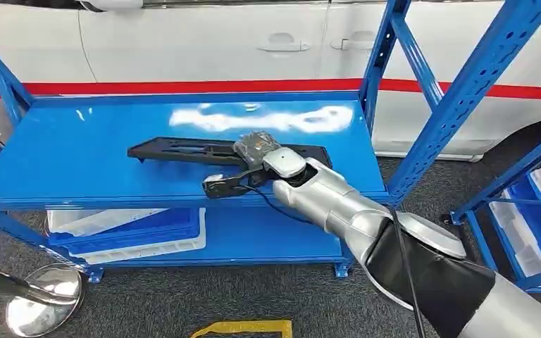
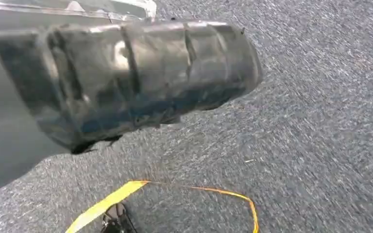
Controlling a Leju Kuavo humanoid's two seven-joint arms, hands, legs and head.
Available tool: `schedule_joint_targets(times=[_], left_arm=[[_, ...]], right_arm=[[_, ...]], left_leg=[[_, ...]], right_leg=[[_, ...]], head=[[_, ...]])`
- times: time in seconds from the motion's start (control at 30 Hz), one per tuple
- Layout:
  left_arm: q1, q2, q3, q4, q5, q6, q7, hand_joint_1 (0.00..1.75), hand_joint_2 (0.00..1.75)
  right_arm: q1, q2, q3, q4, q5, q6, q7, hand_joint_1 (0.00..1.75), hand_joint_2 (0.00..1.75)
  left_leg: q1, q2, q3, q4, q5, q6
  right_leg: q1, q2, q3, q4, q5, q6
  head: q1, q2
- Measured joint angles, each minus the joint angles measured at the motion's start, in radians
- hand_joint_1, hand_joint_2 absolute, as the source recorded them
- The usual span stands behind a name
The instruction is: Take the parts from the cabinet and place them on the table.
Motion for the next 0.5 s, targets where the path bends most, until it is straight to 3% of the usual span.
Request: schedule_joint_targets(times=[0.07,0.2,0.33,0.5], left_arm=[[0.000,0.000,0.000,0.000,0.000,0.000,-0.009,0.00,1.75],[0.000,-0.002,0.002,0.000,-0.002,-0.008,-0.017,0.00,1.75],[0.000,-0.004,0.002,0.000,-0.008,-0.033,-0.032,0.00,1.75],[-0.001,-0.003,0.002,0.000,-0.010,-0.053,-0.047,0.00,1.75]], right_arm=[[-0.004,0.006,0.000,-0.006,0.021,-0.051,-0.020,1.75,1.75],[-0.031,0.024,0.002,-0.027,0.077,-0.241,-0.081,1.75,1.75],[-0.092,0.063,0.009,-0.068,0.131,-0.372,-0.143,1.75,1.75],[-0.176,0.108,0.027,-0.151,0.162,-0.399,-0.153,1.75,1.75]], left_leg=[[0.000,0.000,0.000,0.000,0.000,0.000],[0.000,0.000,-0.002,0.000,0.000,0.000],[0.000,0.000,-0.003,0.000,0.000,0.000],[0.002,0.001,-0.003,0.000,0.000,-0.001]], right_leg=[[0.000,0.000,0.000,0.000,0.000,0.000],[0.000,0.000,-0.001,0.000,0.000,0.000],[0.000,0.000,-0.003,0.001,0.000,0.000],[0.002,0.001,-0.003,0.000,0.000,-0.002]], head=[[0.000,0.000],[0.000,0.000],[0.000,0.000],[0.000,0.000]])
